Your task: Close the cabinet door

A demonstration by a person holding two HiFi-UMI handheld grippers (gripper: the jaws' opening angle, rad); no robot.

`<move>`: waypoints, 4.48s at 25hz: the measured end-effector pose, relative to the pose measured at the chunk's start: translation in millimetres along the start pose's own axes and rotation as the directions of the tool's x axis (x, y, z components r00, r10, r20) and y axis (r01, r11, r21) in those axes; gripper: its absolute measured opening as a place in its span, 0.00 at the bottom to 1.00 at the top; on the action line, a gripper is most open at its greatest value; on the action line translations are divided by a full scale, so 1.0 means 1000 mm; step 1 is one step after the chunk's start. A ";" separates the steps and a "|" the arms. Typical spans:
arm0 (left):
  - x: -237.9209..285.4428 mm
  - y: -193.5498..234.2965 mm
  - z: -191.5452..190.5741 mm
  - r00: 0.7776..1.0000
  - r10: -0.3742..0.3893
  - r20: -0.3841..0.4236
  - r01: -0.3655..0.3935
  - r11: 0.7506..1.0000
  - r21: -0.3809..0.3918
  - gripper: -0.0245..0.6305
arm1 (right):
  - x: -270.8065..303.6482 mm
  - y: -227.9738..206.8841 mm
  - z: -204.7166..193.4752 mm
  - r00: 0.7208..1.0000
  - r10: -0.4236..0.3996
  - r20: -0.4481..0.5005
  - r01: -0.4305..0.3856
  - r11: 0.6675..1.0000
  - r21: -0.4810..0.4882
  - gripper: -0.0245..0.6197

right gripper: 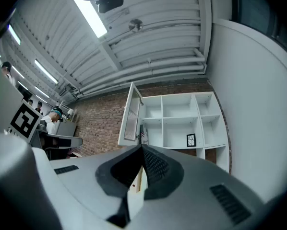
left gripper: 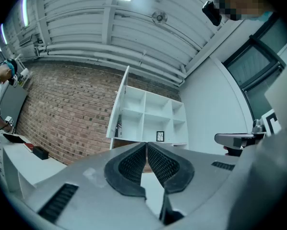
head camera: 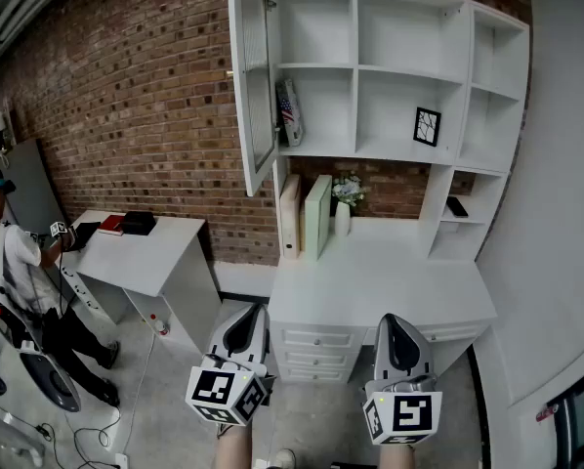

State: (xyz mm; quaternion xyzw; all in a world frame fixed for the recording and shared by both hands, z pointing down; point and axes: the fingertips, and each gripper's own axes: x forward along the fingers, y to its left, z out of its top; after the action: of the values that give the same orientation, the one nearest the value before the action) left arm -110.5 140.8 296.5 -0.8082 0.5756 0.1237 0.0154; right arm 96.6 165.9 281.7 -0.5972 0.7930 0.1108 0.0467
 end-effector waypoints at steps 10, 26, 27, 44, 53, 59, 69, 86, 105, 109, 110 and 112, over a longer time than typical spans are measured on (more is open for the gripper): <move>-0.014 -0.008 -0.001 1.000 -0.022 0.009 0.022 1.000 -0.001 0.07 | -0.014 0.001 0.006 1.000 0.014 0.014 -0.014 1.000 -0.001 0.04; 0.058 0.020 -0.034 1.000 -0.016 -0.019 0.016 1.000 -0.006 0.07 | 0.054 -0.010 -0.036 0.996 0.083 -0.021 -0.081 0.994 0.080 0.04; 0.070 0.025 -0.035 1.000 -0.015 -0.019 0.015 1.000 0.000 0.07 | 0.067 -0.012 -0.039 0.996 0.086 -0.022 -0.084 0.994 0.075 0.04; 0.247 0.169 -0.041 0.997 0.040 0.073 -0.041 0.999 0.016 0.07 | 0.287 0.013 -0.089 0.990 0.137 -0.037 -0.134 0.989 0.064 0.04; 0.267 0.196 -0.046 0.995 0.049 0.089 -0.049 0.999 0.005 0.19 | 0.311 0.019 -0.096 0.991 0.124 -0.049 -0.122 0.992 0.036 0.04; 0.276 0.200 -0.044 0.994 0.050 0.093 -0.051 0.999 0.009 0.20 | 0.318 0.019 -0.097 0.991 0.126 -0.043 -0.124 0.992 0.037 0.04; 0.298 0.200 -0.037 0.992 0.054 0.111 -0.054 0.999 0.000 0.20 | 0.331 0.003 -0.099 0.993 0.111 -0.036 -0.108 0.992 0.070 0.04; 0.308 0.188 -0.035 0.995 0.031 0.096 -0.029 0.999 -0.021 0.18 | 0.335 -0.015 -0.106 0.995 0.088 -0.047 -0.084 0.993 0.082 0.04; 0.330 0.133 -0.046 0.993 -0.114 0.040 0.113 0.993 0.036 0.22 | 0.337 -0.033 -0.113 0.997 0.051 -0.060 -0.046 0.996 0.075 0.04; 0.339 0.118 -0.049 0.988 -0.152 0.028 0.151 0.988 0.036 0.22 | 0.338 -0.041 -0.114 0.997 0.039 -0.064 -0.034 0.997 0.072 0.04; 0.342 0.114 -0.050 0.987 -0.158 0.023 0.157 0.987 0.044 0.22 | 0.338 -0.043 -0.114 0.997 0.034 -0.065 -0.029 0.997 0.072 0.04; 0.346 0.107 -0.053 0.986 -0.167 0.014 0.166 0.984 0.061 0.23 | 0.337 -0.048 -0.116 0.998 0.025 -0.065 -0.020 0.997 0.073 0.04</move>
State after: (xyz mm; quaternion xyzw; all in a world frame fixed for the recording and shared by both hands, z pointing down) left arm -94.6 -224.6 285.2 -0.8513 0.5094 0.1126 0.0553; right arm 53.6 -189.4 319.2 -0.5895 0.8043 0.0629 0.0410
